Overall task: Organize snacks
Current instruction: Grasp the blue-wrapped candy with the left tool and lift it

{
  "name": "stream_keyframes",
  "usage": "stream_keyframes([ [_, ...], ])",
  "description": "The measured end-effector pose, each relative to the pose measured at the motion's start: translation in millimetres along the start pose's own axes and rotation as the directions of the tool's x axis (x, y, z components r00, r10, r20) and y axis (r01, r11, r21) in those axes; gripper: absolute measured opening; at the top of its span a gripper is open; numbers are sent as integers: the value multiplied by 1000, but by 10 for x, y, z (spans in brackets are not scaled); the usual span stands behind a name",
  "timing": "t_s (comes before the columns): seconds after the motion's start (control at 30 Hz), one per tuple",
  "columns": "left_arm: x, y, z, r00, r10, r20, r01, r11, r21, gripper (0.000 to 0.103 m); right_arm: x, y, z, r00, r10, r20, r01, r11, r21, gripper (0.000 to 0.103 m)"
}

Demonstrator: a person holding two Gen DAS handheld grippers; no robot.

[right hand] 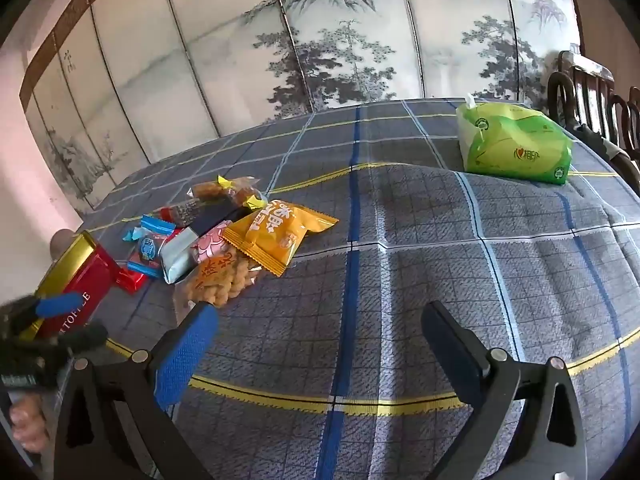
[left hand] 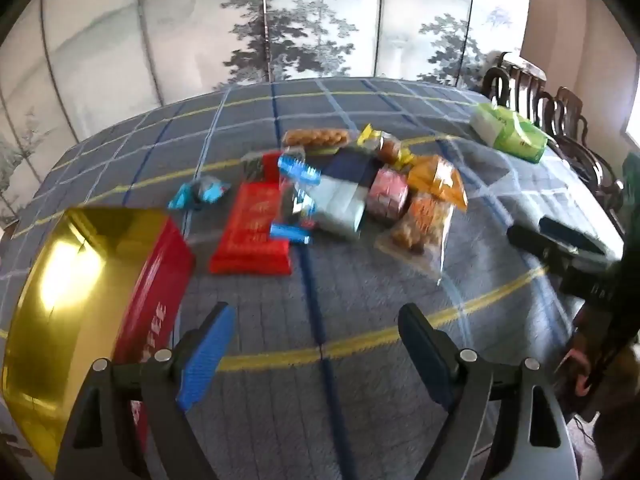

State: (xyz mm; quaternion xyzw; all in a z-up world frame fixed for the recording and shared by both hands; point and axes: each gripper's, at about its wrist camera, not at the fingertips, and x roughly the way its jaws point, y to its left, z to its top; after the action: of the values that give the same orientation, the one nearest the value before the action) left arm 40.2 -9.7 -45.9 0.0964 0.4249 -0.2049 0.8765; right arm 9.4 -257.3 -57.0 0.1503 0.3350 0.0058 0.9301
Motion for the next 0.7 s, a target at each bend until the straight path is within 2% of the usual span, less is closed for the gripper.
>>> stream_keyframes([
  [0.1, 6, 16, 178, 1000, -19, 10, 19, 1000, 11, 80, 13, 18, 10, 1000, -3, -1, 3, 1000, 3, 102],
  [0.2, 91, 46, 375, 999, -31, 8, 31, 999, 23, 80, 9, 14, 17, 1000, 1, 1, -1, 1000, 5, 102],
  [0.3, 272, 68, 531, 999, -24, -22, 25, 999, 44, 80, -18, 1, 9, 1000, 7, 1, -7, 1000, 4, 102],
  [0.43, 473, 155, 640, 998, -27, -50, 28, 999, 23, 78, -13, -15, 4, 1000, 25, 6, -25, 1000, 15, 102],
  [0.5, 551, 191, 662, 997, -40, -70, 41, 999, 9, 60, -15, -10, 7, 1000, 26, 2, -26, 1000, 14, 102],
  [0.57, 649, 203, 677, 994, -36, -104, 37, 999, 7, 33, -27, -28, 4, 1000, 31, 3, -31, 999, 17, 102],
  [0.6, 700, 210, 677, 992, -37, -123, 39, 999, 7, 31, -36, -33, 10, 999, 32, 2, -32, 999, 16, 102],
  [0.7, 698, 183, 673, 995, -18, -101, 21, 999, 25, 31, -32, -27, 18, 1000, 27, -3, -27, 1000, 12, 102],
])
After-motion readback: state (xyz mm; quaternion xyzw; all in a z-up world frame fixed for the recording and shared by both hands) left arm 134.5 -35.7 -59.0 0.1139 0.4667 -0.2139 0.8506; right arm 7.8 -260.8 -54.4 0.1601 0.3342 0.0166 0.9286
